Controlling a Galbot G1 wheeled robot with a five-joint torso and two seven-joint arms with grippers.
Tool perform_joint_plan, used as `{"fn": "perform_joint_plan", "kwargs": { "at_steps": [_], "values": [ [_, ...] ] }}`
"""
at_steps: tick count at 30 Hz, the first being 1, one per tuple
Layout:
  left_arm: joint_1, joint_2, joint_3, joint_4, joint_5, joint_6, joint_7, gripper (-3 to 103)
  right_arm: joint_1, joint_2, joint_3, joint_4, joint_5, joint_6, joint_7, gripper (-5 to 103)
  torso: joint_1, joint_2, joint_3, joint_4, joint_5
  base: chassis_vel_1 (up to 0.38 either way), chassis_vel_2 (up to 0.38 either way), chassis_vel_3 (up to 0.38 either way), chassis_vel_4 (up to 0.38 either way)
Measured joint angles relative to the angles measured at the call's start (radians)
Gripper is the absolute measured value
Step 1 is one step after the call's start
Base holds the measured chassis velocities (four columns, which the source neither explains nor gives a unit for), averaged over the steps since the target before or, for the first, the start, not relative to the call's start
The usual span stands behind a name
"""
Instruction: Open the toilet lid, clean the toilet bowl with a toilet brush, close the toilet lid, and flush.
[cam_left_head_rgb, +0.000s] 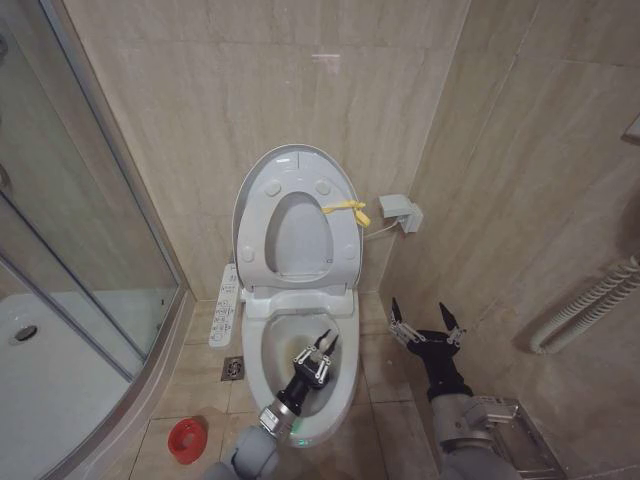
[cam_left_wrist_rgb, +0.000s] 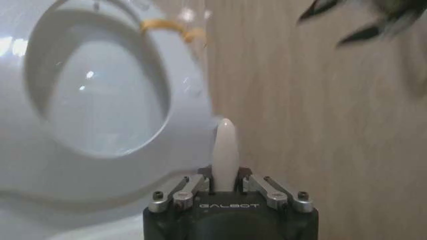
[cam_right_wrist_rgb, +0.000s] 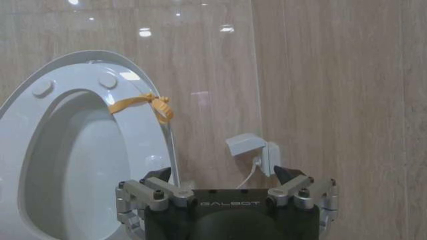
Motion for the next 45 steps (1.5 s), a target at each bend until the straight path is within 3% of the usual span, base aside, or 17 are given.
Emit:
{"fn": "perform_joint_plan", "kwargs": {
  "at_steps": [5,14,23,29,39,45],
  "values": [
    [-0.028,0.007,-0.036,-0.001,0.007,0.024,-0.039,22,0.000,0.000,0.000,0.000,0.000,0.000,0.000,100,0.000,0.000,0.000,0.0000,0.0000,0.000,0.000,0.000,0.000],
    [0.001,-0.004,-0.003,-0.121,0.004,0.014,-0.034,22,0.000,0.000,0.000,0.000,0.000,0.000,0.000,100,0.000,0.000,0.000,0.0000,0.0001,0.000,0.000,0.000,0.000],
    [0.022,0.010,0.058,-0.048,0.025,-0.013,-0.010,22,0.000,0.000,0.000,0.000,0.000,0.000,0.000,100,0.000,0.000,0.000,0.0002,0.0002,0.000,0.000,0.000,0.000],
    [-0.015,0.016,0.010,0.003,0.015,-0.001,-0.016,22,0.000,0.000,0.000,0.000,0.000,0.000,0.000,100,0.000,0.000,0.000,-0.0001,-0.0001,0.000,0.000,0.000,0.000],
    [-0.023,0.009,-0.026,-0.113,-0.005,0.013,-0.035,22,0.000,0.000,0.000,0.000,0.000,0.000,0.000,100,0.000,0.000,0.000,-0.0001,0.0001,0.000,0.000,0.000,0.000],
    [0.013,0.002,0.017,-0.087,0.010,0.001,-0.034,22,0.000,0.000,0.000,0.000,0.000,0.000,0.000,100,0.000,0.000,0.000,0.0000,-0.0001,0.000,0.000,0.000,0.000]
  ]
}}
